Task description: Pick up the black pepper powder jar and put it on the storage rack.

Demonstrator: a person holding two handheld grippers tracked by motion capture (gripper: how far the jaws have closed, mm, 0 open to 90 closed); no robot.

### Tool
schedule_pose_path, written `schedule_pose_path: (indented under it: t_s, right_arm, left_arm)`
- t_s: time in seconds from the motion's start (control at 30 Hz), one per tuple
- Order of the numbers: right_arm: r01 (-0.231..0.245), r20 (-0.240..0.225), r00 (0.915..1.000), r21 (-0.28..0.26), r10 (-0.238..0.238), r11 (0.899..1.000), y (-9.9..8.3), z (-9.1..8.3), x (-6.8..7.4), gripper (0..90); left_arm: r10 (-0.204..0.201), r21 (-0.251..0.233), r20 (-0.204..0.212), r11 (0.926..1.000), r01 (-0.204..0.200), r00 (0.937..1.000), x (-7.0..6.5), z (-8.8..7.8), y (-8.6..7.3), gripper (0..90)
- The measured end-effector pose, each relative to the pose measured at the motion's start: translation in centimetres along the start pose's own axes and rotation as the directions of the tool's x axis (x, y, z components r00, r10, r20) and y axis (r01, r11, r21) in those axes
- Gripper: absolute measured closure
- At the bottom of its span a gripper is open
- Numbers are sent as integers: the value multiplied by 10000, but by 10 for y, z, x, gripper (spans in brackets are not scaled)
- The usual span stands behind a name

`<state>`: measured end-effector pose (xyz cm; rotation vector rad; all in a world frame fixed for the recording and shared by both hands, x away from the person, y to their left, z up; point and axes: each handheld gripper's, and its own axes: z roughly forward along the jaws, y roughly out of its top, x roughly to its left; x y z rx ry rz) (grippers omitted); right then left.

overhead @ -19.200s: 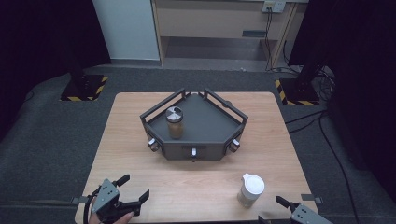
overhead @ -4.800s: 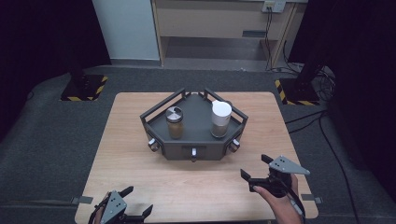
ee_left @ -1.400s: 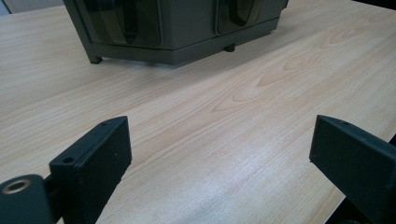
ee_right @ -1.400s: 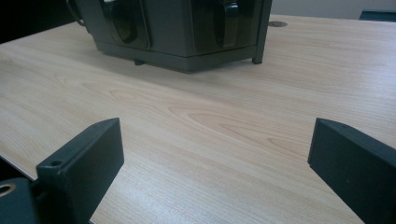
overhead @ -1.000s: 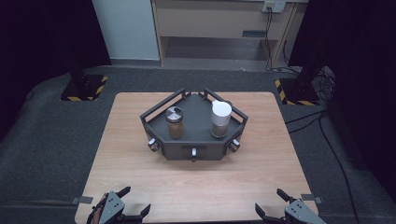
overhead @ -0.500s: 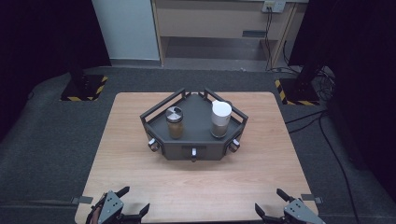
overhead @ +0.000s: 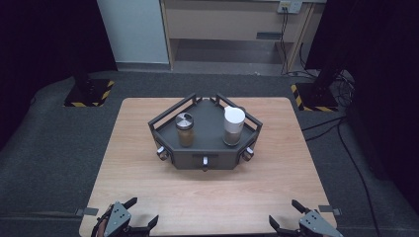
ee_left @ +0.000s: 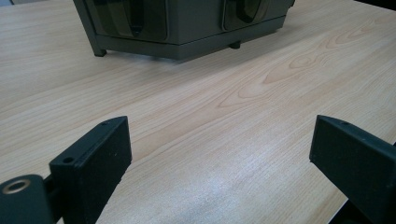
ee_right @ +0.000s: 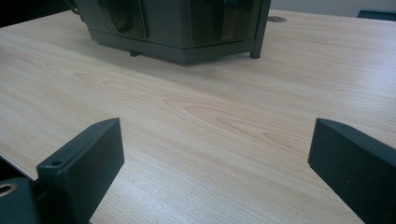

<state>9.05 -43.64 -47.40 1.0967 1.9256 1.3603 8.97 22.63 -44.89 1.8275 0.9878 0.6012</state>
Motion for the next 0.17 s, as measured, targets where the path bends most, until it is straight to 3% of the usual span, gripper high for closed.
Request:
schedule_pose_path:
  t_s: [0.17]
  right_arm:
    - [-103,1,9999,-75,103,9999,0,-1,0,36]
  left_arm:
    - [-32,-26,-24,10000,32,10000,0,-1,-1,44]
